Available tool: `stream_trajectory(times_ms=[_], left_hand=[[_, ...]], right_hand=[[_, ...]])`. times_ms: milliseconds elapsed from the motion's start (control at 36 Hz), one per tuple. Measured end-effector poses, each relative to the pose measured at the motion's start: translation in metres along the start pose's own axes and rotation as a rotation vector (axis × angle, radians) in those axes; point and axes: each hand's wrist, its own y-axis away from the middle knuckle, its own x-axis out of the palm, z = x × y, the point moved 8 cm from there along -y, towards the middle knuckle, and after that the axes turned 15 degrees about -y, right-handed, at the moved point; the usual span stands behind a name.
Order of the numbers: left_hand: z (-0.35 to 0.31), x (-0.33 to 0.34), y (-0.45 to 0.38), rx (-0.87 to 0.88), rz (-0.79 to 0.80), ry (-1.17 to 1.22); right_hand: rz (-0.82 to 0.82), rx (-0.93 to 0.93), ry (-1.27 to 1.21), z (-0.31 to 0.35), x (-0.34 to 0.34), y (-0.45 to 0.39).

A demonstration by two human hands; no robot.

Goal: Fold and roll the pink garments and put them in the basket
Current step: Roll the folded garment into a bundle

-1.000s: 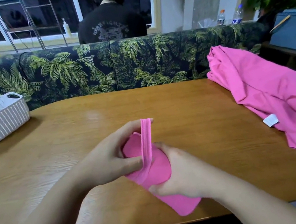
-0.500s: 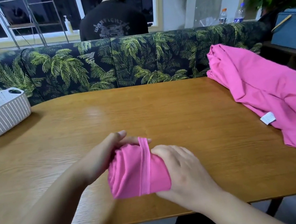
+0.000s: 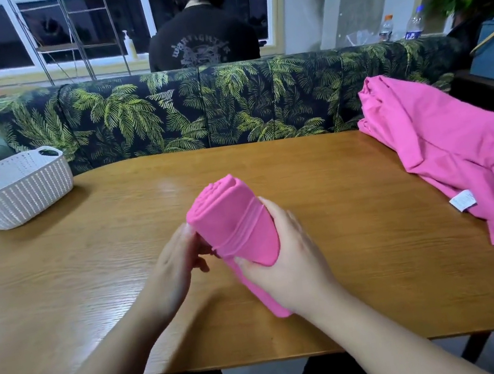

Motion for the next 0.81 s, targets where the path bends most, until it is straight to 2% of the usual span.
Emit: stream_trajectory(times_ms=[56, 139, 194, 250, 306, 361, 444, 639, 806], left_hand=[[0.008, -0.011, 0.002, 0.006, -0.071, 0.023], [0.006, -0.04, 0.008, 0.072, -0.32, -0.108], [-0.011, -0.051, 0.018, 0.178, -0.452, -0.196], [-0.041, -0.047, 0.027, 0.327, -0.492, -0.396], [-0.052, -0.034, 0.025, 0.421, -0.486, -0.584], [-0.045, -0.029, 0.014, 0.362, -0.456, -0.671], [-0.028, -0.028, 0.002, 0.244, -0.399, -0.654], [-0.003, -0.033, -0.014, 0.15, -0.338, -0.708], [-0.005, -0.034, -0.02, 0.245, -0.357, -1.145]], right_hand=[[0.011, 0.021, 0.03, 0.001, 0.006, -0.005], [-0.015, 0.002, 0.137, 0.001, 0.008, -0.012], [-0.035, -0.017, 0.221, 0.0, 0.01, -0.017], [-0.031, -0.029, 0.309, 0.0, 0.019, -0.019], [-0.03, -0.031, 0.392, -0.002, 0.031, -0.02], [-0.049, -0.033, 0.417, -0.003, 0.04, -0.02], [-0.009, 0.004, 0.401, -0.007, 0.045, -0.023], [0.184, -0.004, 0.484, -0.022, 0.045, -0.013], [0.243, -0.099, 0.426, -0.023, 0.053, -0.008]])
